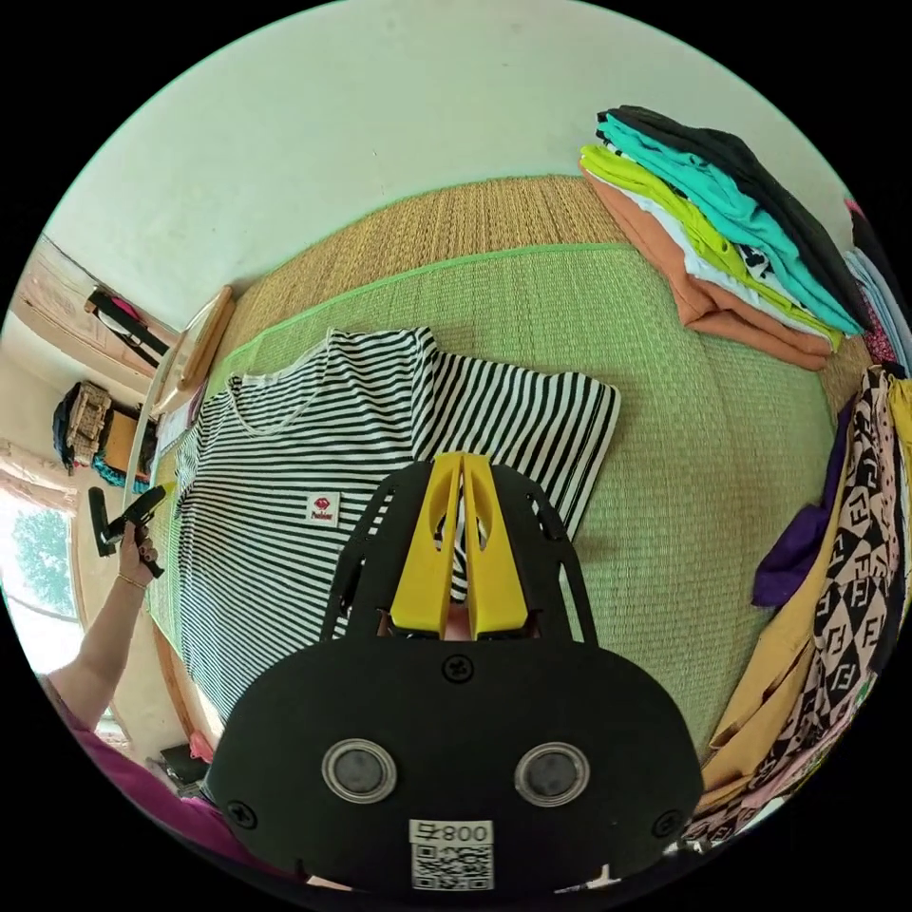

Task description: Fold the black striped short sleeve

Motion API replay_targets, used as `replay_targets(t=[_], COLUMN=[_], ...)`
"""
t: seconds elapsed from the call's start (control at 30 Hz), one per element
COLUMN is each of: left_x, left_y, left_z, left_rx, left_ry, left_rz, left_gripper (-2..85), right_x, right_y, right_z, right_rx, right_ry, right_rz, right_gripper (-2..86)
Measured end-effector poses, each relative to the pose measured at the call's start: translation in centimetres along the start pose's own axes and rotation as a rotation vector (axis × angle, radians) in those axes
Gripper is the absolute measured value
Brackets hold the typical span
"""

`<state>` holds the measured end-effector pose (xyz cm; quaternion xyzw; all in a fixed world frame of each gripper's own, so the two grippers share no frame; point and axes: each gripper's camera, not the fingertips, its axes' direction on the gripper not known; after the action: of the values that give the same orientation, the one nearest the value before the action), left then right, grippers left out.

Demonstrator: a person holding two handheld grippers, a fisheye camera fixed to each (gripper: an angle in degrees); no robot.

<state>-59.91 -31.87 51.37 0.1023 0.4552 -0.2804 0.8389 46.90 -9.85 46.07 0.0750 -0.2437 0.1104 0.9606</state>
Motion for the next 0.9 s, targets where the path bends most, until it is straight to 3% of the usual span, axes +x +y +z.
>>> replay_targets(t=[0.3, 0.57, 0.9], left_x=[12.4, 28.2, 46.8], left_y=[-0.3, -4.2, -6.7], left_z=[10.6, 22.8, 39.0], left_rx=[-0.199, -0.306, -0.424], left_ry=[0.255, 0.302, 0.265], left_rz=[0.271, 0.569, 0.824], left_gripper=[2.2, 6.9, 8.4], right_x=[5.4, 6.0, 7.6], right_y=[8.2, 8.1, 9.1], right_z=[-2.9, -2.6, -2.4], right_rx=[0.098, 0.117, 0.142], right_ry=[-0.007, 0.063, 0.0], right_rz=[0.172, 0.154, 0.172], right_gripper=[4.7, 9.5, 6.1])
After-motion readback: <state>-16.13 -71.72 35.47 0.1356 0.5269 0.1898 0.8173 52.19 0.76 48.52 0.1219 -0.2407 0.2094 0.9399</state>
